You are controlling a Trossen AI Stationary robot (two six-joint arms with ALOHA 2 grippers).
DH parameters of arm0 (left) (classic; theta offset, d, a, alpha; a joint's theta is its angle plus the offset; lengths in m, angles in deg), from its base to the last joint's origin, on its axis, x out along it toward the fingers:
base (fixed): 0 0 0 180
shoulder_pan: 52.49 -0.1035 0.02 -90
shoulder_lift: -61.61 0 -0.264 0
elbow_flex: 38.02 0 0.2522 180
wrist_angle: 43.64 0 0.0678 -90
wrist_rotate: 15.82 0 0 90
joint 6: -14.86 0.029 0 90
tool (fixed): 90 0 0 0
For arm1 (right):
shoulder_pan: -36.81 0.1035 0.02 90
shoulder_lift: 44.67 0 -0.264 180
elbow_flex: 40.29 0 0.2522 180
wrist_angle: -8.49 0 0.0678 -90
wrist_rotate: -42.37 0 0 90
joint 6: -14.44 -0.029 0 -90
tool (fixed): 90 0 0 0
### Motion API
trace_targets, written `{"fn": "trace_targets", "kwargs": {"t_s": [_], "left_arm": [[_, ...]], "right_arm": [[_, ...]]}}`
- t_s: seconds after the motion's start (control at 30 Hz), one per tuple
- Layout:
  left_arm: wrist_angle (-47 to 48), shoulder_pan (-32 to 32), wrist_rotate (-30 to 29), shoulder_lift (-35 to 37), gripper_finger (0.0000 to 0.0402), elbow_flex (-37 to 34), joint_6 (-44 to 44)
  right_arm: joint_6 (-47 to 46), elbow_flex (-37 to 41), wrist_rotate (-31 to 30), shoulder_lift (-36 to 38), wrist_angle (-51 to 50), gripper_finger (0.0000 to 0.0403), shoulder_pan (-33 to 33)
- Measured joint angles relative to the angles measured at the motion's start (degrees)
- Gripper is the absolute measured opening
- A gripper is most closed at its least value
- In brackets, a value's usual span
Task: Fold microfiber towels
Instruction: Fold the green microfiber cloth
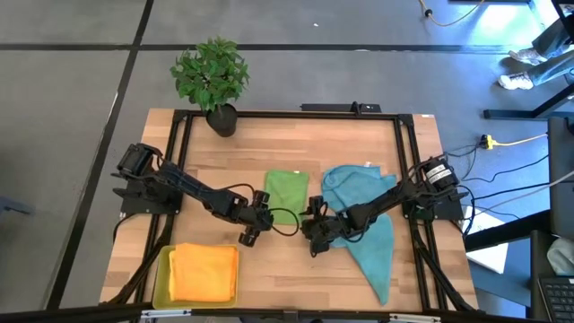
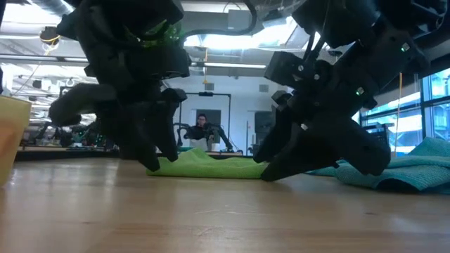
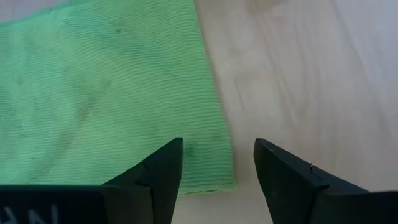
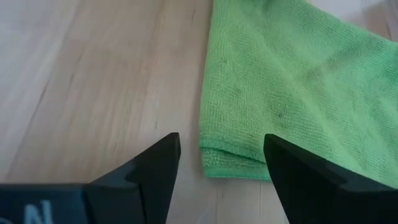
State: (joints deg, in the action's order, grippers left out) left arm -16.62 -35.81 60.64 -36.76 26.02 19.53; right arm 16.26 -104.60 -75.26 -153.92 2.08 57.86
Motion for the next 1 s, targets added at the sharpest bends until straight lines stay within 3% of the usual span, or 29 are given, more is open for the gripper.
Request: {"fn": "trace_targets", "kwargs": {"t_s": [0.17, 0.3, 1.0], "left_arm": [[0.0, 0.0, 0.6, 0.0, 0.0219, 0.0, -1.1], [0.1, 0.0, -2.3, 0.0, 0.0235, 0.0, 0.7], [2.6, -1.1, -2.0, 0.0, 0.0232, 0.0, 3.0]], "right_arm": [[0.1, 0.0, 0.0, -0.1, 0.0, 0.0238, 0.0], [0.2, 0.0, 0.0, -0.1, 0.0, 0.0238, -0.1], [0.0, 0.2, 0.3, -0.3, 1.2, 0.0237, -0.5]]}}
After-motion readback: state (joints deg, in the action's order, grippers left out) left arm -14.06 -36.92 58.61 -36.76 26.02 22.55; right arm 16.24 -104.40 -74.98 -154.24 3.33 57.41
